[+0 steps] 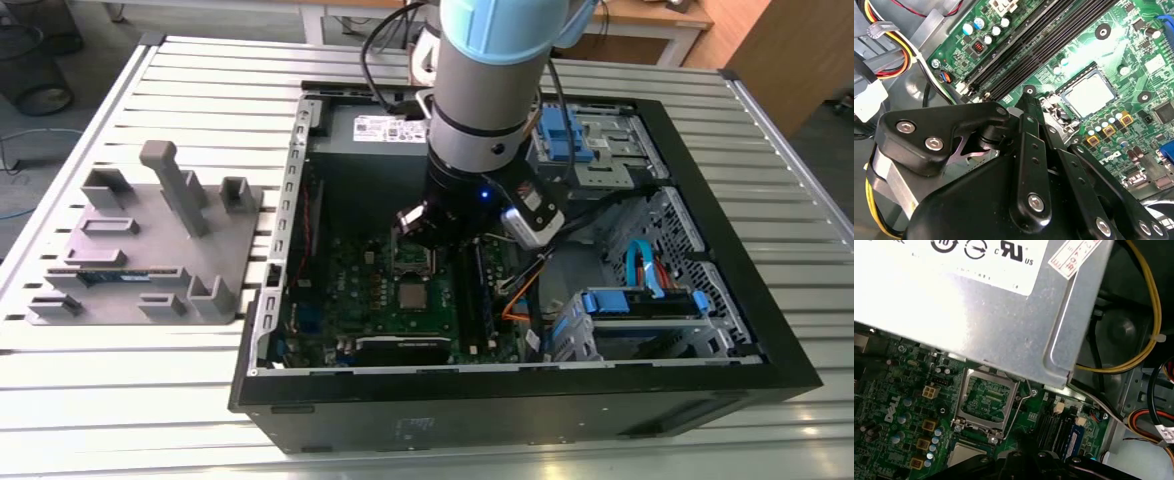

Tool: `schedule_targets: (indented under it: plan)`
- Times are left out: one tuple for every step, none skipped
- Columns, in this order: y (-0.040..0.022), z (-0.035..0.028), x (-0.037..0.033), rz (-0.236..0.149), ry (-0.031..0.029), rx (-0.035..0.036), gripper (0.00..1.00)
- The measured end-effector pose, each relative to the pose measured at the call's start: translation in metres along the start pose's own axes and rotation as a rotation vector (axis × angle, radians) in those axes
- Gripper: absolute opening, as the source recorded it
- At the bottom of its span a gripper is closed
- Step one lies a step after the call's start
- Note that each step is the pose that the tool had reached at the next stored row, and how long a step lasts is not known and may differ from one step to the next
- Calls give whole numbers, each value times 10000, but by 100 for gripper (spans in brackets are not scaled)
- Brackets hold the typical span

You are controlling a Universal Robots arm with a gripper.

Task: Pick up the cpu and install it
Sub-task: 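Close the cpu cover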

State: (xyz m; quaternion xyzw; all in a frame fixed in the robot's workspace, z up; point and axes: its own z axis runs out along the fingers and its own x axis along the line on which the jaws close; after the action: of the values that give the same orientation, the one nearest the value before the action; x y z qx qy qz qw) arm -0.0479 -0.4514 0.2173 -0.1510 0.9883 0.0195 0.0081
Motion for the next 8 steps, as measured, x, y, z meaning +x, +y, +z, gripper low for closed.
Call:
schedule_targets:
  plan:
    - [6,0,-4,-1,0,0,11]
    - [11,1,-7,-1,0,0,11]
    - [17,1,-10,-1,0,0,11]
    - [22,1,-13,-1,0,0,11]
    - [26,2,-17,0,0,0,11]
    - [29,2,-25,-1,0,0,11]
    - [32,2,-33,0,0,0,11]
    - [35,2,-41,0,0,0,11]
